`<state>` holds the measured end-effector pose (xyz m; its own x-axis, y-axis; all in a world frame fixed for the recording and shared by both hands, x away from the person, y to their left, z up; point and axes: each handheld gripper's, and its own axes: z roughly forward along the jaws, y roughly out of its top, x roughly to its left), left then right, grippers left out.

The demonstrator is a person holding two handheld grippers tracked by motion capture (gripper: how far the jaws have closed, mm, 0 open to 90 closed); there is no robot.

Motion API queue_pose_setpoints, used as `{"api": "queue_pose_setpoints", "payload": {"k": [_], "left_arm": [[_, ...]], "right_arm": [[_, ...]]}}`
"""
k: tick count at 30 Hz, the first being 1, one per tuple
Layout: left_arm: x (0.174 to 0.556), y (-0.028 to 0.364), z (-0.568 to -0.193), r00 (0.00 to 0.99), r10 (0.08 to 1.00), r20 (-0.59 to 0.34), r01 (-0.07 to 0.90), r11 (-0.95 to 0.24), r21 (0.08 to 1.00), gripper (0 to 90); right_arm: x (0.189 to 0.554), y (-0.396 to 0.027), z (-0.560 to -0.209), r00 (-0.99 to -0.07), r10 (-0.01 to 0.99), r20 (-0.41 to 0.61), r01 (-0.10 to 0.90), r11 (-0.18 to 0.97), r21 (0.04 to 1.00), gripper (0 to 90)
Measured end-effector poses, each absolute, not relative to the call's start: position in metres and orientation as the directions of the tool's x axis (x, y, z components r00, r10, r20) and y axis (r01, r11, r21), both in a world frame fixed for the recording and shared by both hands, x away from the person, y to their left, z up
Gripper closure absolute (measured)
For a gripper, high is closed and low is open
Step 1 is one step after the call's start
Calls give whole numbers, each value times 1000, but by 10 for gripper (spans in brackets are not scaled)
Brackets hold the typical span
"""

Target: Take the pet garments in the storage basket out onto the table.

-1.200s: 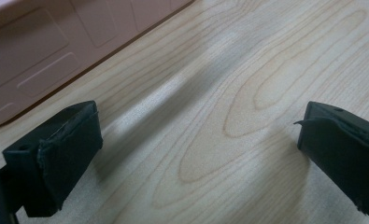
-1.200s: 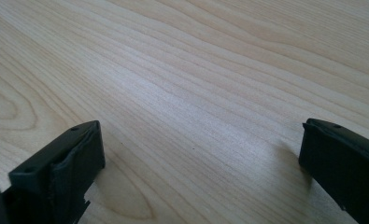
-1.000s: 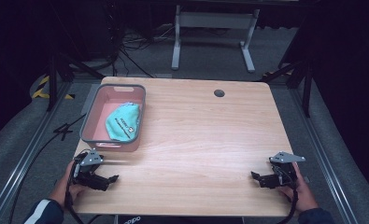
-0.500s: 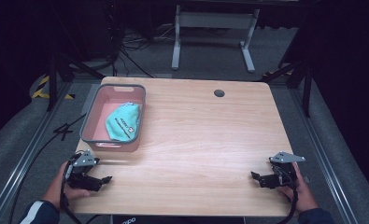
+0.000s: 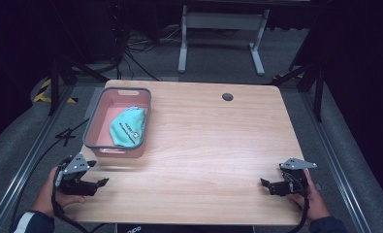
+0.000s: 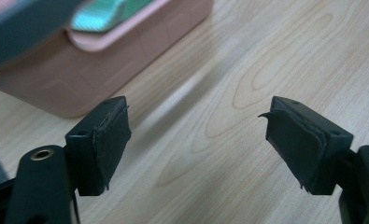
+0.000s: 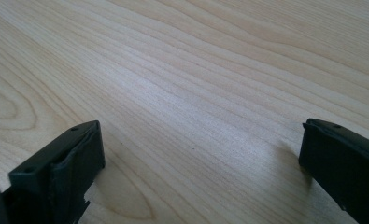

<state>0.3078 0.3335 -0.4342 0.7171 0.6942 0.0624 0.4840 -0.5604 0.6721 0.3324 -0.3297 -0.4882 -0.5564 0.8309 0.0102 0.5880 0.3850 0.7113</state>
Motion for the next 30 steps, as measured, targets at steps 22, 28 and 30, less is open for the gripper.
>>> {"api": "queue_pose_setpoints", "payload": {"k": [22,28,30], "left_arm": [[335,325,-368,718,688,110,424,-557,715,210],[351,316,-360,723,681,112,424,-566,707,210],[357,313,-358,726,676,123,424,-581,694,210]], "right_arm": [[332,-330,-488,-556,831,10,588,385,711,6],[332,-330,-488,-556,831,10,588,385,711,6],[332,-330,-488,-556,831,10,588,385,711,6]]}}
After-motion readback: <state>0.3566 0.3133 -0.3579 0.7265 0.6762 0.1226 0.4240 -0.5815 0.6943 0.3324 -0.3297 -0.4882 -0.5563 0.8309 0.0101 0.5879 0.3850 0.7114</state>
